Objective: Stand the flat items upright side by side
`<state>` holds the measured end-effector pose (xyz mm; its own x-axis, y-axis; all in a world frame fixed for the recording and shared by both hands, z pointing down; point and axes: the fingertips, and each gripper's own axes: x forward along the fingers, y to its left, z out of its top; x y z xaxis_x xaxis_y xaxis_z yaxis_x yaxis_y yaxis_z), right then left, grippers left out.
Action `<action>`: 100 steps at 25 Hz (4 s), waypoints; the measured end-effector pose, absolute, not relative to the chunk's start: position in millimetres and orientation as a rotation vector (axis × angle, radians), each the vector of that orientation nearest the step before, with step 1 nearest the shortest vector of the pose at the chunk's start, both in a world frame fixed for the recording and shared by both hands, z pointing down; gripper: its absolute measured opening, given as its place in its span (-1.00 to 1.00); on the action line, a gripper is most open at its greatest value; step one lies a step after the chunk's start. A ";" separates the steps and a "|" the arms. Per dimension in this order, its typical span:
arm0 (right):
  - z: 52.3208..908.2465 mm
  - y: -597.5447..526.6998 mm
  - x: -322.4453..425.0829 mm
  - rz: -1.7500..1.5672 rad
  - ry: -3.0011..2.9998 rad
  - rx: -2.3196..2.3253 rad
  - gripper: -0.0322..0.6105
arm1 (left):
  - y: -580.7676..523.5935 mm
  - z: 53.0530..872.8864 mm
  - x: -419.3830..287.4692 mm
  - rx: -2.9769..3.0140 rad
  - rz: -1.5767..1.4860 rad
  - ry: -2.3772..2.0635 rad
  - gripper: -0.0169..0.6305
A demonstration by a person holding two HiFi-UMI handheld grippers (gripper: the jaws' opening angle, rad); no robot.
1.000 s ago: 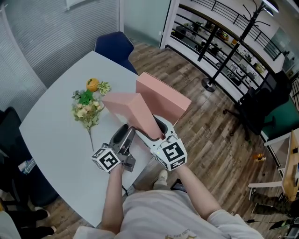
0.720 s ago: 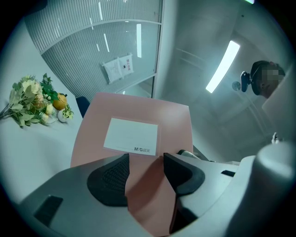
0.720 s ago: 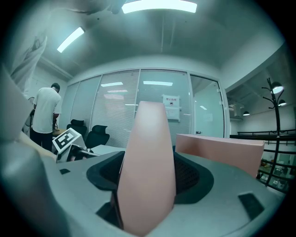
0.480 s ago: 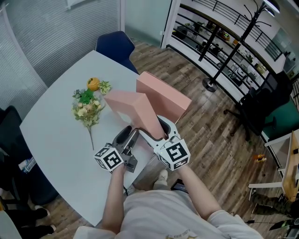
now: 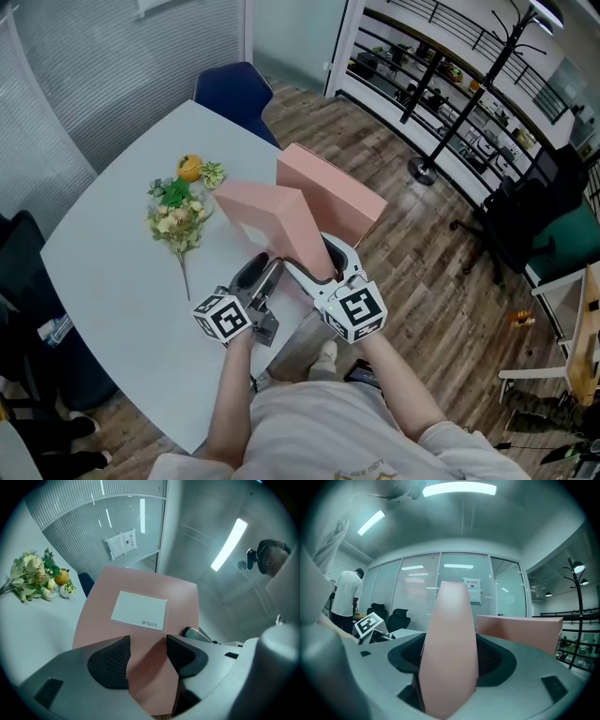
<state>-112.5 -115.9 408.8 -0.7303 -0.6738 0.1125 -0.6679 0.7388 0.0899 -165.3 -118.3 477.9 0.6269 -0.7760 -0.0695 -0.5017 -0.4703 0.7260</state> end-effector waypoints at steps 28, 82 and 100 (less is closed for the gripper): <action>497.8 -106.5 -86.5 0.148 -2.600 0.958 0.11 | -113.5 525.8 -147.6 2.100 -0.394 -0.923 -0.19; 511.8 -77.7 -44.0 0.309 -2.647 1.037 0.07 | -110.2 551.9 -144.9 2.033 -0.349 -0.918 -0.19; 512.4 -81.8 -45.4 0.271 -2.636 1.001 -0.05 | -112.3 556.1 -142.2 2.018 -0.357 -0.919 -0.19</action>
